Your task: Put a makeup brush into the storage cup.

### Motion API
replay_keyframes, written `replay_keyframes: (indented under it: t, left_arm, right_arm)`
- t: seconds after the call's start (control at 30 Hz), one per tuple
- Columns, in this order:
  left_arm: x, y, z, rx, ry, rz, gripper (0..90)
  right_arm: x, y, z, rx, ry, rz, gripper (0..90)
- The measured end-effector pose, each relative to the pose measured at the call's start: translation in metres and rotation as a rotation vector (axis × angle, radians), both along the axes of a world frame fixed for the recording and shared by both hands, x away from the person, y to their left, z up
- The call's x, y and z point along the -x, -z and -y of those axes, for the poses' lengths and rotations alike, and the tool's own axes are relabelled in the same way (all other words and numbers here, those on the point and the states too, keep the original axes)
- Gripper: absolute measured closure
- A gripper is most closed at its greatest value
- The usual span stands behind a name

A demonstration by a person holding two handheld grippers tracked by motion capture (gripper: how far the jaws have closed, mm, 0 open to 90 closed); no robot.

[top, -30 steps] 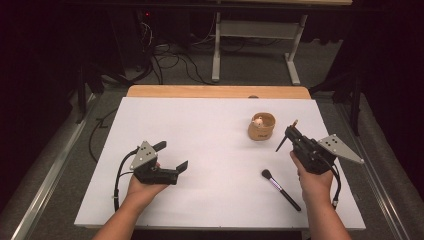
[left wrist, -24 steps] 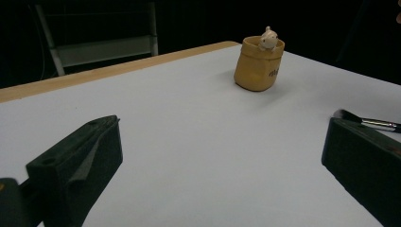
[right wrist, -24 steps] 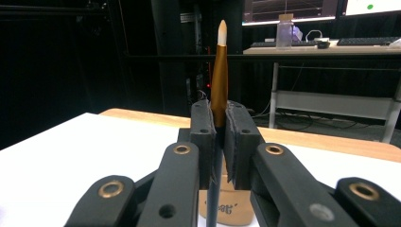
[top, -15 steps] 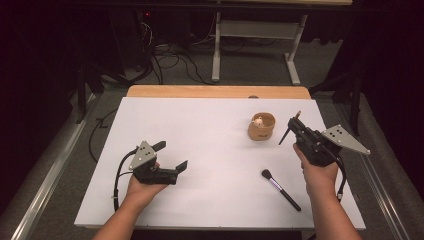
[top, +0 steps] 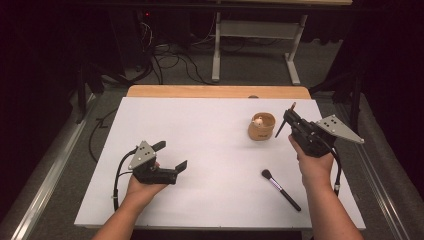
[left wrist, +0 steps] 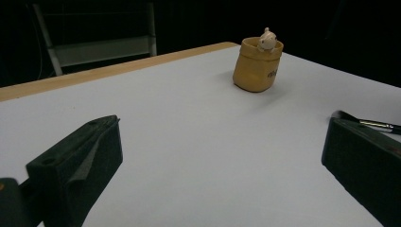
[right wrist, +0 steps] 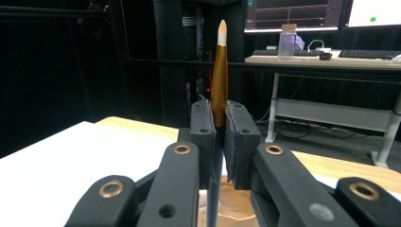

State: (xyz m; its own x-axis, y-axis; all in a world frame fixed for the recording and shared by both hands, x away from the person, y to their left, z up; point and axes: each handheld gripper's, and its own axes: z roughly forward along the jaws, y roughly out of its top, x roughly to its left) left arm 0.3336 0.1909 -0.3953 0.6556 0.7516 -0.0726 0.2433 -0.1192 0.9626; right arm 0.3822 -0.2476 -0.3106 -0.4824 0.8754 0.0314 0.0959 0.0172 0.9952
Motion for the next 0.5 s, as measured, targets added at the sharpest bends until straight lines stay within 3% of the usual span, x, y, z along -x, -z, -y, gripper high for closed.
replay_keyframes:
  t: [0.5]
  left_arm:
    - [0.002,-0.002,-0.001,0.011,0.006,0.010,0.3]
  right_arm:
    - [-0.028,0.009,-0.012,0.023,0.024,-0.025,85.4]
